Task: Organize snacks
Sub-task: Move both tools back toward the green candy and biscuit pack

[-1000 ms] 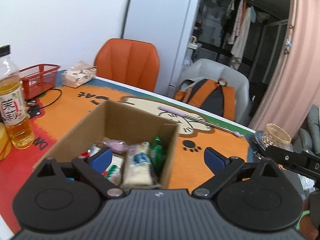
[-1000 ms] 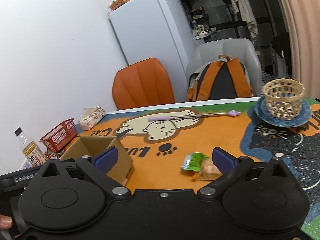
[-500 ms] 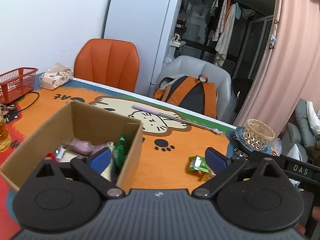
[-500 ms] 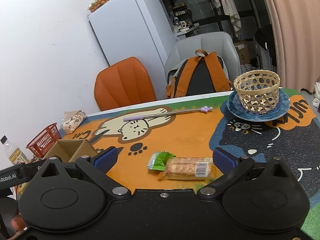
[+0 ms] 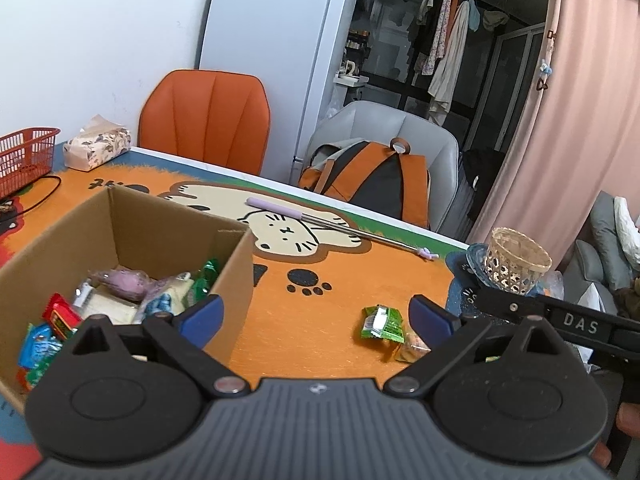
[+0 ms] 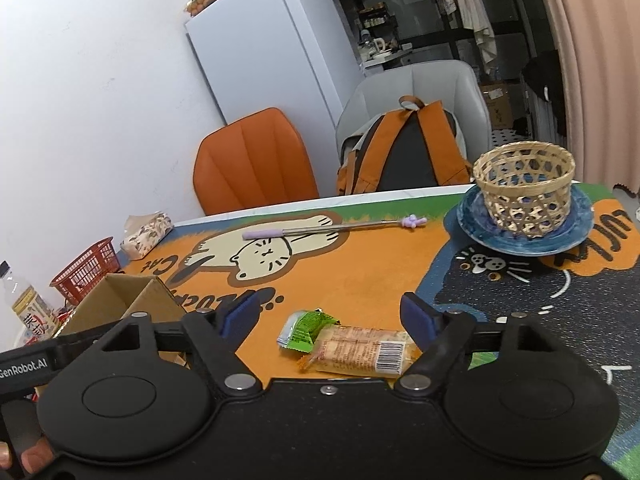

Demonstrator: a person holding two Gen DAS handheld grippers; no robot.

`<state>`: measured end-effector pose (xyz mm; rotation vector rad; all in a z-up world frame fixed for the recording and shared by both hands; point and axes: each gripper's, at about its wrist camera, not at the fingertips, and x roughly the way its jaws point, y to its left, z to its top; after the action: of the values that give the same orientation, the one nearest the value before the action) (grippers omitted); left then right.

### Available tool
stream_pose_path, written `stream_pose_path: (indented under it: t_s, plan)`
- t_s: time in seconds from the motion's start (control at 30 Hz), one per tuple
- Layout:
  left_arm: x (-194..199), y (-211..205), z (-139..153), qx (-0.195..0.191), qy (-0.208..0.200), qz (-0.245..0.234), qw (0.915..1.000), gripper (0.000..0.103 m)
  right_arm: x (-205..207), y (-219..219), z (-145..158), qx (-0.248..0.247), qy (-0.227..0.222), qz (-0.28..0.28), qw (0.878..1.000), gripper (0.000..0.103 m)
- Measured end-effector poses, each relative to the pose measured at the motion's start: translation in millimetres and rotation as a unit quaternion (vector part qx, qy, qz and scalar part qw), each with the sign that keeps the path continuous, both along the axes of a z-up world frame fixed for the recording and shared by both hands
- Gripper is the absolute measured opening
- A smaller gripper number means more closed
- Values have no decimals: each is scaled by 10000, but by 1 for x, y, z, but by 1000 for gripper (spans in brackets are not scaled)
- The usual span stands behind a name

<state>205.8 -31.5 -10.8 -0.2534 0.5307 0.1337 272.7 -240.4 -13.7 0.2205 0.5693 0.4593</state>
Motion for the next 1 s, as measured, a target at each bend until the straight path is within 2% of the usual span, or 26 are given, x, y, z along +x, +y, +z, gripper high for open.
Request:
stream_pose_path:
  t_s: [0.27, 0.43, 0.67, 0.83, 1.0]
  plan:
    - [11, -4, -18, -17, 124, -35, 9999, 97, 16, 3, -16, -13, 118, 136, 9998, 76]
    - [15, -10, -24, 225, 65, -20, 9997, 97, 25, 8, -25, -104, 252, 189, 9994, 77]
    - [19, -17, -26, 296, 13, -5, 9996, 97, 32, 13, -31, -195, 285, 259, 9991, 77]
    - [13, -21, -20, 218, -173, -95, 9996, 93, 37, 13, -37, -209, 409, 222, 9987, 76]
    - [19, -24, -26, 94, -28, -236, 9997, 90, 35, 18, -42, -323, 492, 311, 9978, 73]
